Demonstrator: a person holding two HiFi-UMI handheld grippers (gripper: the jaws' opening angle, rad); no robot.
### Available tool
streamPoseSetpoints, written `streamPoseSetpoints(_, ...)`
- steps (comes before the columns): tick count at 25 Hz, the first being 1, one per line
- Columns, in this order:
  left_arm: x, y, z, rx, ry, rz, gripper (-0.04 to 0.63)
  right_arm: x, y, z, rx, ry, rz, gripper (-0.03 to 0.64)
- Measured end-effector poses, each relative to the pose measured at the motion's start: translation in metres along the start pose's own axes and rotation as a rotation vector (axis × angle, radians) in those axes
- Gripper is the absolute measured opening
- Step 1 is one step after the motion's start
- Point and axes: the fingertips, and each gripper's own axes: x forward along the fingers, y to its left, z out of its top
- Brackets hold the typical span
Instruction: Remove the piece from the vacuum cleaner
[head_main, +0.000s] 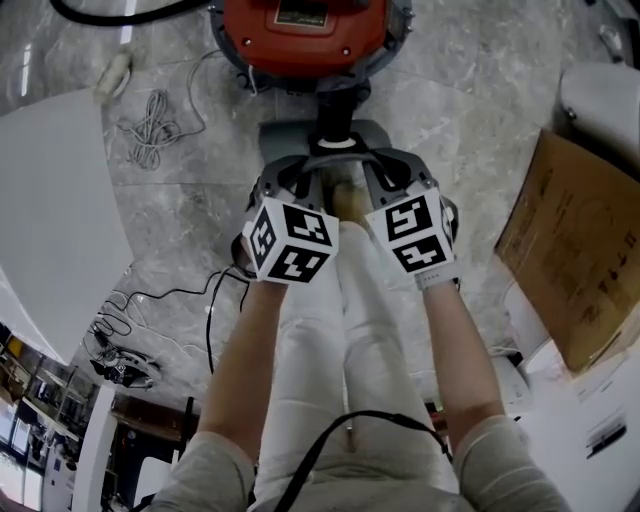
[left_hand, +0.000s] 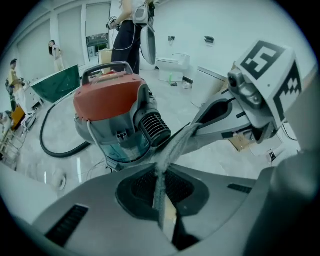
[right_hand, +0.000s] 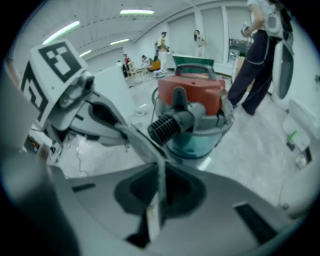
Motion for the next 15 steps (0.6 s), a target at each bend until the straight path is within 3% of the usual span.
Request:
streamPoseSetpoints(3,-0.005,-0.006,0.003,0.022,-0.003,-0.003,0.034,-0.003,0.0,-0.007,0.054,-0.005,0.012,0.025)
streamPoseSetpoints(15,-0.066,-0.026,0.018,0.009,-0.049,-0.039,0.034,-0.071,0.021,0.014,-0.054,-0.055,0.026,0.025)
